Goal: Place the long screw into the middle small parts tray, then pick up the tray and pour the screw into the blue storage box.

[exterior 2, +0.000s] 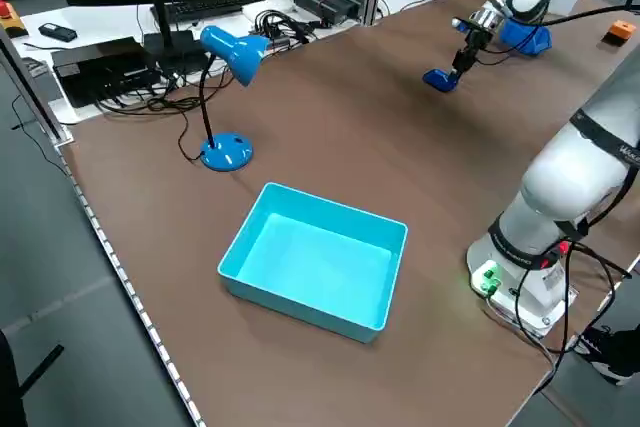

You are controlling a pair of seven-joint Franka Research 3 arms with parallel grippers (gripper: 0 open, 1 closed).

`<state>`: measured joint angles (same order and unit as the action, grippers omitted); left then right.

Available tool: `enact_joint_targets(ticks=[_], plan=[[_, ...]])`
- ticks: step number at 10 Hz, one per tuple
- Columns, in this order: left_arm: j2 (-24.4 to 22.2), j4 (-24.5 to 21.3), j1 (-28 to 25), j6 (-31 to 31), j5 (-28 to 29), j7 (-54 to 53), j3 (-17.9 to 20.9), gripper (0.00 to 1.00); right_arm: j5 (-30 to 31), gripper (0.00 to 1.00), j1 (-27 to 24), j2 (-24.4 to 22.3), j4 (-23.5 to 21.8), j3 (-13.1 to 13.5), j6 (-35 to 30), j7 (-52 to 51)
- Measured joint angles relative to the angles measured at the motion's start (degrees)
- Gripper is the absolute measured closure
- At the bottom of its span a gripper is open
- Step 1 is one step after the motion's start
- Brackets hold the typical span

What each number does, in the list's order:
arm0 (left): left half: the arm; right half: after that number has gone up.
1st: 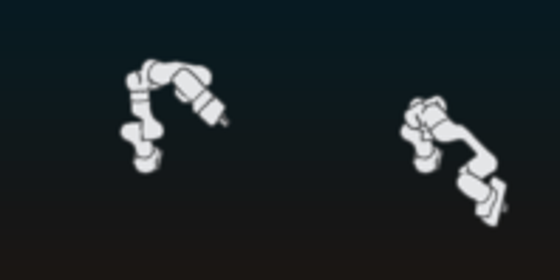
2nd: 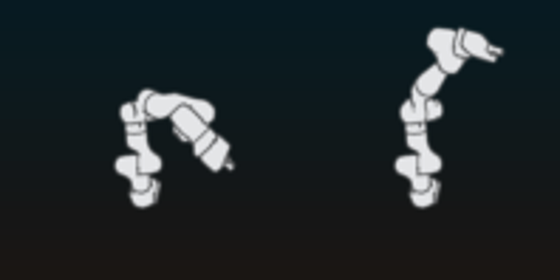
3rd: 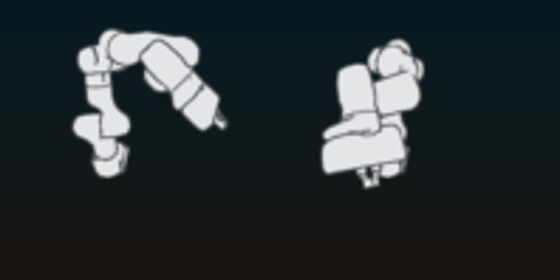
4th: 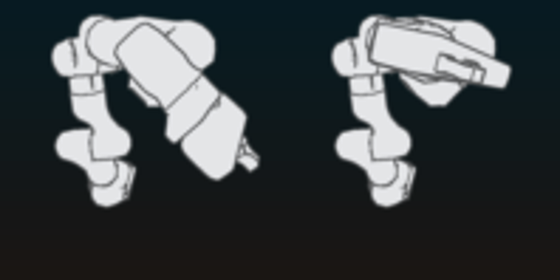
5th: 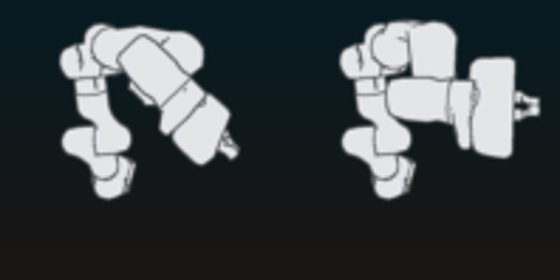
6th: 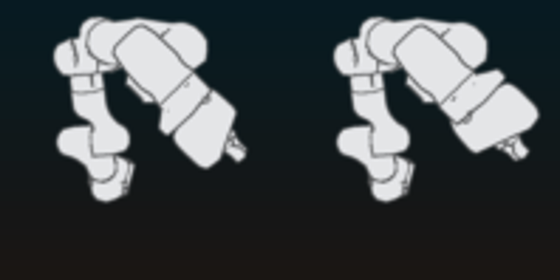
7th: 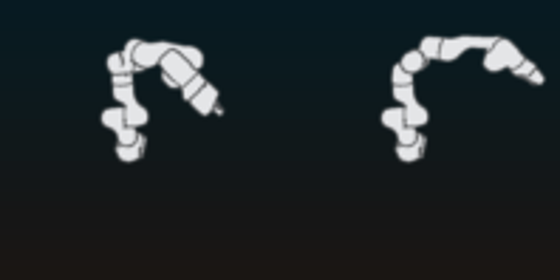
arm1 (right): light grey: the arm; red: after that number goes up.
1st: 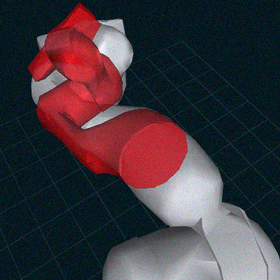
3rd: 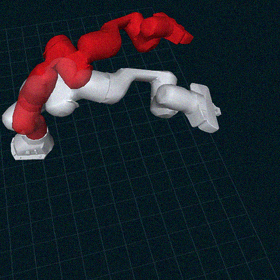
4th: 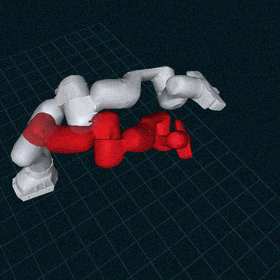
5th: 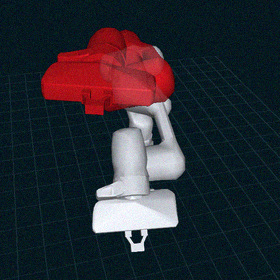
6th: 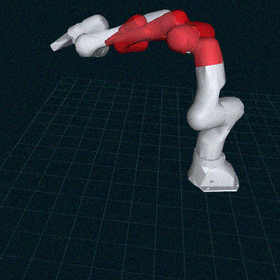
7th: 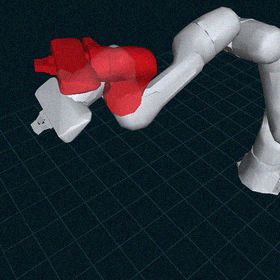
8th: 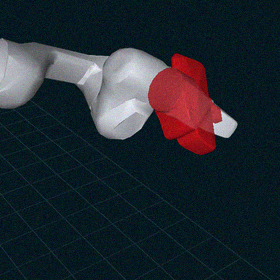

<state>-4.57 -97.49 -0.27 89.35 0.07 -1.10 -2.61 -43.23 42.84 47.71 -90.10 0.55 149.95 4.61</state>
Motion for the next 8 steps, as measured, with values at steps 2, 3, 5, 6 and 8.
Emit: enact_joint_targets(ticks=[2, 3, 5, 6, 8], plan=[[0.2, 0.8, 0.0, 0.4, 0.0, 0.0, 0.0, 0.0, 0.0, 0.69, 0.1, 0.3, 0.3, 0.0, 0.0, 0.2], [0.6, 1.9, 0.0, 0.5, 0.0, 0.0, 0.1, 0.0, 0.0, 0.7, 0.1, 0.3, 0.4, 0.0, 0.0, 0.2], [1.4, 3.2, -0.1, 0.5, 0.0, -0.1, 0.2, 0.0, 0.0, 0.74, 0.2, 0.3, 0.4, 0.0, 0.0, 0.2], [1.7, 3.4, -0.1, 0.5, 0.0, -0.2, 0.2, 0.0, 0.0, 0.75, 0.4, 0.4, 0.4, 0.0, 0.1, 0.2], [2.0, 4.8, -0.1, 0.5, 0.0, -0.1, 0.2, 0.0, 0.0, 0.8, 0.5, 0.5, 0.5, 0.0, 0.0, 0.3]])
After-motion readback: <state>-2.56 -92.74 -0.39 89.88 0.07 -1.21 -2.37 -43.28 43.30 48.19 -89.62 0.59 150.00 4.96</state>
